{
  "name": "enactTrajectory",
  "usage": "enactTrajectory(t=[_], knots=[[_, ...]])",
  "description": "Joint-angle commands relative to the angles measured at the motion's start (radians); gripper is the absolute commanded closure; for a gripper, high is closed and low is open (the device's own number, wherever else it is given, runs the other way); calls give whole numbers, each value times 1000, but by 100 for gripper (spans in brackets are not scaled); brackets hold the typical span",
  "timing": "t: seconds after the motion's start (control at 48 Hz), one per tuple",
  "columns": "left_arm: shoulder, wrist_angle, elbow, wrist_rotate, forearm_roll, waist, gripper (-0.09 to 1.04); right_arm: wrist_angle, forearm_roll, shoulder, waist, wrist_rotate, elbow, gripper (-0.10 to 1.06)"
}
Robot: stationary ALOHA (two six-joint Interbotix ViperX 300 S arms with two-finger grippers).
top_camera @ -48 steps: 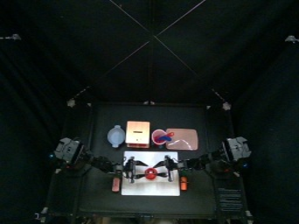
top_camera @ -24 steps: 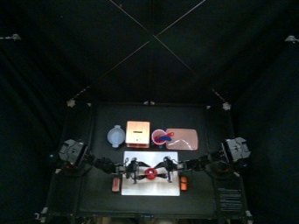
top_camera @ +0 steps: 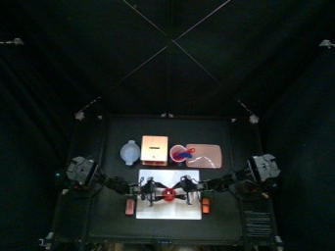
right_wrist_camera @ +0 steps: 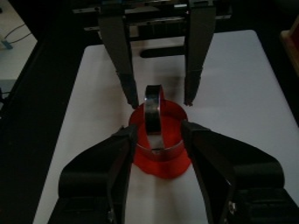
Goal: Get the cutter from the drawer then cut the dough then place the extra dough in the bowl
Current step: Cut the dough
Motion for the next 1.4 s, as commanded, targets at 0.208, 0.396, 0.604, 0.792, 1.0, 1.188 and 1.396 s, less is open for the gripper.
enactTrajectory(t=[0.208, 0.396, 0.604, 0.792, 1.0, 1.188, 1.396], knots=[[-12, 0, 5, 3, 6, -2, 28, 3, -15, -5, -3, 2, -15, 23], [-9, 18, 11, 0, 9, -9, 35, 5, -12, 11, -3, 3, -20, 32], [-9, 66, -3, 3, 9, -12, 35, 5, -8, 21, -8, 5, -21, 34], [-9, 92, -25, 5, 12, -12, 35, 5, -9, -8, -9, 3, -20, 34], [9, 127, -48, 5, 14, -20, 36, 26, -9, -23, -23, 3, -23, 34], [21, 143, -38, 0, 8, -28, 36, 46, -8, -2, -26, 6, -34, 35], [14, 150, 0, 0, -49, -34, 37, 48, 9, 49, -26, 6, -55, 35]])
